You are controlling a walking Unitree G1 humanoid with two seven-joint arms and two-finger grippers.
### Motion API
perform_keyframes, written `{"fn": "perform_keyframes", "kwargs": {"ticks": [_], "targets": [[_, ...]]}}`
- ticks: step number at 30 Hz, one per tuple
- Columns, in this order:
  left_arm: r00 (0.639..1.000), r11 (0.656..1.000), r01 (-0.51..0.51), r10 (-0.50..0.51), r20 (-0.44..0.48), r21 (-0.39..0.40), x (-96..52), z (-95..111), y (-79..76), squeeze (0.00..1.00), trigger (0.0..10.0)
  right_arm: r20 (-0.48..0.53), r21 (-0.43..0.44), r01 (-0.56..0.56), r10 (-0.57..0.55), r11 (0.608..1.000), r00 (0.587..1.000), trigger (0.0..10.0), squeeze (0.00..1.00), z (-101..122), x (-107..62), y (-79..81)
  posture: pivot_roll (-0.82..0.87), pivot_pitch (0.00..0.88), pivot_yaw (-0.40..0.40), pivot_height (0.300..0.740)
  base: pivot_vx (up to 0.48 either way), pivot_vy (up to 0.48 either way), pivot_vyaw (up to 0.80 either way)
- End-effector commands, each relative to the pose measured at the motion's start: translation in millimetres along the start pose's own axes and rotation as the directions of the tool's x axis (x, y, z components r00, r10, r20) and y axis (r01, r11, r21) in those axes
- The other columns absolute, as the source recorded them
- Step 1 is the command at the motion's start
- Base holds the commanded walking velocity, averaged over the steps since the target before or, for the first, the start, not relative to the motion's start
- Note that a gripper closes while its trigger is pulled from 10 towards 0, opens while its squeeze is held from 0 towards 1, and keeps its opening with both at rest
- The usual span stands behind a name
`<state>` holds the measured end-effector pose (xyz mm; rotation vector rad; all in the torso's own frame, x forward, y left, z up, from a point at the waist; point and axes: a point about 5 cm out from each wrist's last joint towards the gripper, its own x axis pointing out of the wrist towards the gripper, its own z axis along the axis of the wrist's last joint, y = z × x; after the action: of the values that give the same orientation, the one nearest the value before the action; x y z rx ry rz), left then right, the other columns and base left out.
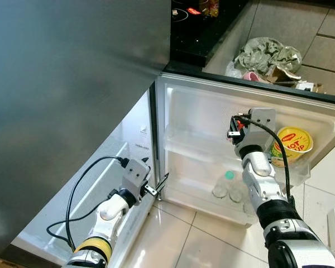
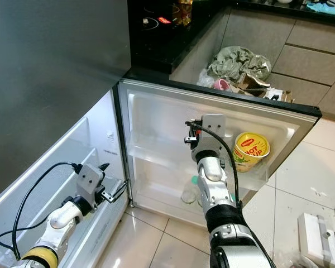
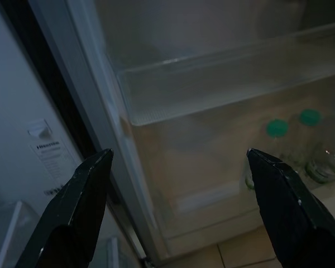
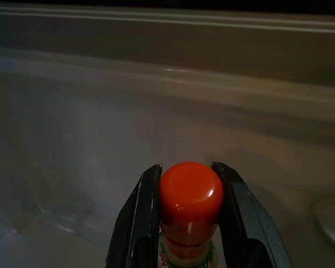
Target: Restocking fridge
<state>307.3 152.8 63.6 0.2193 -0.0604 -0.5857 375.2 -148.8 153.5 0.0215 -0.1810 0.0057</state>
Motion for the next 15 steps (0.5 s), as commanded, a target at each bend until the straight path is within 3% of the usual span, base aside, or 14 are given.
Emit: {"fn": "perform_keyframes", "kwargs": {"ticks": [1,15], "targets": [[1.000,1.000,-0.005,0.005,0.002,0.011,-4.8,-0.4,4.0,0.00,10.0,0.015,0.014,0.018,-0.019,1.000,1.000,10.0,0.00,2.0,1.3,-2.2,-0.02,0.132,-0.015,0.740,0.000,0.000,0.00],[1.000,1.000,0.005,-0.006,0.025,0.028,-4.7,4.5,6.0,0.00,10.0,-0.027,-0.056,0.079,-0.081,0.995,0.996,10.0,0.00,-10.9,-1.5,-6.9,-0.02,0.142,-0.009,0.740,0.000,0.000,0.00]]}}
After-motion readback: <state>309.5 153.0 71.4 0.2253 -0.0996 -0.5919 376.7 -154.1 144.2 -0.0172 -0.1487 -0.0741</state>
